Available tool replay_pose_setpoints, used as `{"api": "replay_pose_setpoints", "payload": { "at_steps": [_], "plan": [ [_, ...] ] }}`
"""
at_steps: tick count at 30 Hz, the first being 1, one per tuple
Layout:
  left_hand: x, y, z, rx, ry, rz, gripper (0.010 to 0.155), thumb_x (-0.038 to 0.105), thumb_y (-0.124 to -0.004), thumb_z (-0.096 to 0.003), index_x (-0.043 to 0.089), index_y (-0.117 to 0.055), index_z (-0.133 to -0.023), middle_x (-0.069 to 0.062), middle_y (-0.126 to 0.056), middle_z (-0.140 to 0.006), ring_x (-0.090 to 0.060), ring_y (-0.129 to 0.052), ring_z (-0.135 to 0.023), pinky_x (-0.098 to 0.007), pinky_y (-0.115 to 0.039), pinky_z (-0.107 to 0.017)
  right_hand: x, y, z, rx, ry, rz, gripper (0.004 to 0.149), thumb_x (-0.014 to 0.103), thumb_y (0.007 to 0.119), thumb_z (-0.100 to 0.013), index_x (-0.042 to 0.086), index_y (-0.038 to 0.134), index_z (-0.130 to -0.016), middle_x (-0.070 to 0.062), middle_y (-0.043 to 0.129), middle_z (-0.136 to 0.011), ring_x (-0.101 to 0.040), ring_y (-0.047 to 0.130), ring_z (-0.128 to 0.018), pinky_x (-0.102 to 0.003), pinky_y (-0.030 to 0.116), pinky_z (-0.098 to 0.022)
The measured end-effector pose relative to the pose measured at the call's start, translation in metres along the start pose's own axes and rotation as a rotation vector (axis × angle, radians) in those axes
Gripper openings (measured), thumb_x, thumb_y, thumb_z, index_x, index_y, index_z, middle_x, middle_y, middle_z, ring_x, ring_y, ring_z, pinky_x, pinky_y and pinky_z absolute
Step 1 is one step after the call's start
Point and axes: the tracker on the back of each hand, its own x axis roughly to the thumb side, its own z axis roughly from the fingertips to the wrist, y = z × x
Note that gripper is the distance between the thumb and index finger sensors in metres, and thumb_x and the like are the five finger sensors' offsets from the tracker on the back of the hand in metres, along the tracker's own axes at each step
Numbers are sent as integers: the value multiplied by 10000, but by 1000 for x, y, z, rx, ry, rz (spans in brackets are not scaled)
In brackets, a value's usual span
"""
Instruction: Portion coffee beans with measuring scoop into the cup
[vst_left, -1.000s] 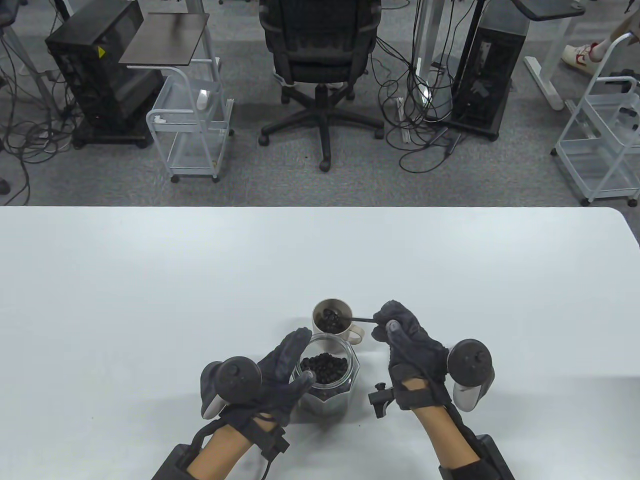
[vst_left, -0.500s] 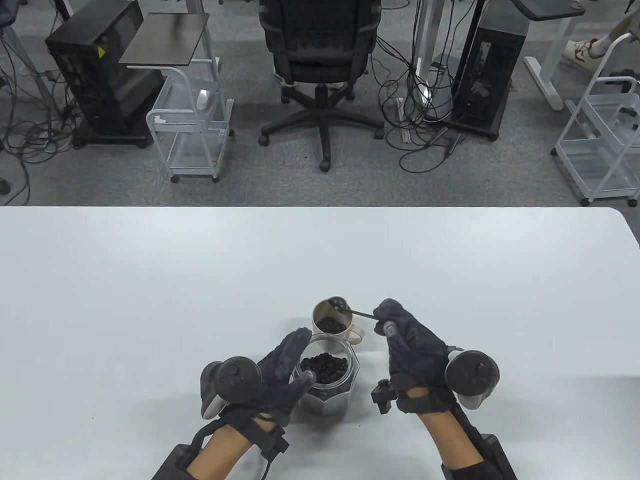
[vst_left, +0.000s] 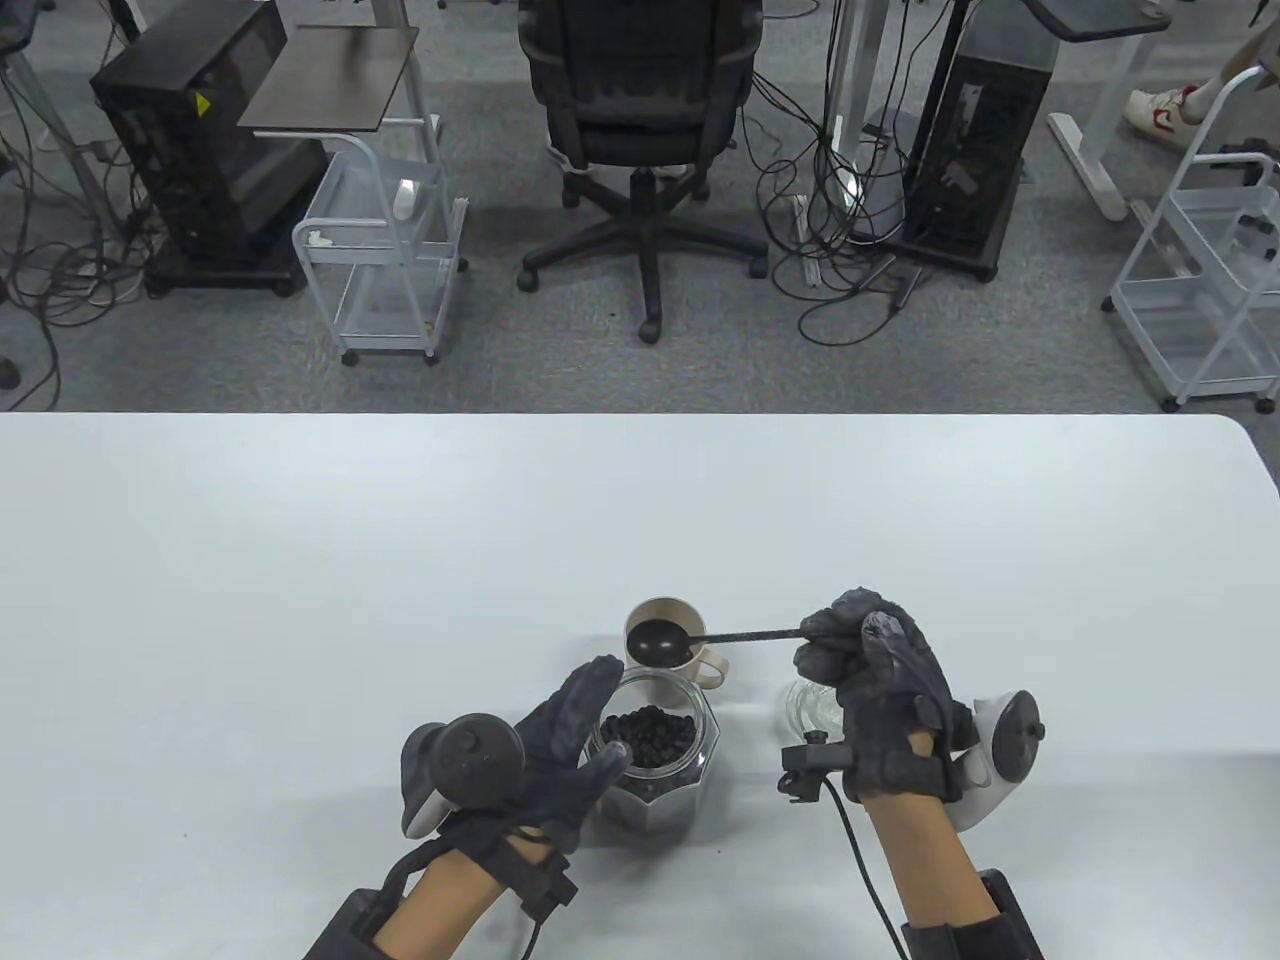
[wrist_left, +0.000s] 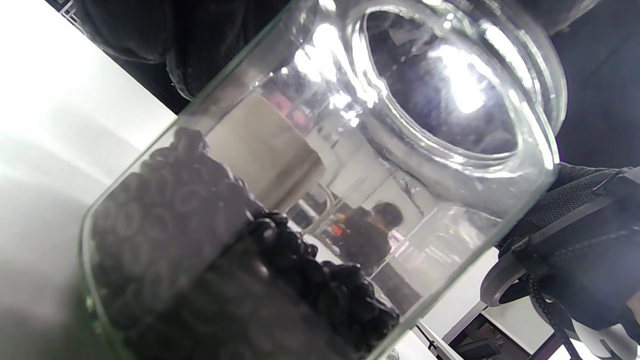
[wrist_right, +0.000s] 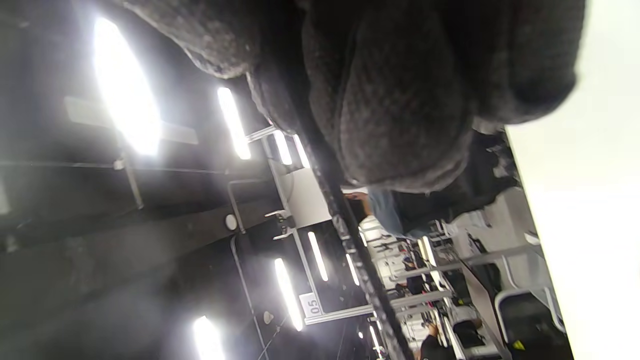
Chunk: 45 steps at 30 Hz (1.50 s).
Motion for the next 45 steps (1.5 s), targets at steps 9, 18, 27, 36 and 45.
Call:
{"api": "replay_pose_setpoints", "payload": {
  "at_steps": [9, 18, 27, 36, 45],
  "plan": [
    [0, 0, 0, -2, 3, -6, 849, 738, -538, -464, 257, -359, -1140, -229, -525, -1148, -538, -732, -960, -679, -592, -644, 40, 30, 15, 184, -447, 382, 382, 320, 714, -491, 94, 830, -776, -204, 936, -583, -299, 1017, -284, -507, 828, -327],
    [0, 1, 0, -8, 5, -6, 848, 736, -542, -464, 257, -362, -1139, -230, -529, -1146, -536, -739, -957, -678, -595, -644, 38, 75, 47, 465, -796, 699, 387, 297, 723, -493, 94, 814, -809, -232, 909, -644, -355, 1004, -354, -554, 795, -376],
    [0, 2, 0, -9, 9, -9, 847, 732, -546, -465, 252, -365, -1139, -234, -535, -1143, -536, -739, -957, -678, -596, -643, 21, 95, 61, 592, -871, 872, 393, 292, 738, -497, 100, 809, -832, -242, 901, -677, -373, 1003, -387, -572, 784, -399],
    [-1, 1, 0, -8, 12, 4, 847, 731, -549, -465, 253, -363, -1139, -235, -528, -1144, -537, -737, -958, -679, -594, -643, 4, 91, 50, 607, -706, 869, 394, 300, 756, -495, 105, 826, -830, -245, 910, -671, -380, 999, -378, -578, 779, -398],
    [0, 1, 0, -5, 13, -6, 847, 730, -549, -465, 251, -366, -1139, -234, -533, -1143, -535, -739, -957, -678, -596, -643, -8, 80, 35, 557, -387, 763, 391, 310, 764, -501, 100, 836, -823, -243, 919, -654, -369, 1001, -358, -570, 784, -383]
  ]
}}
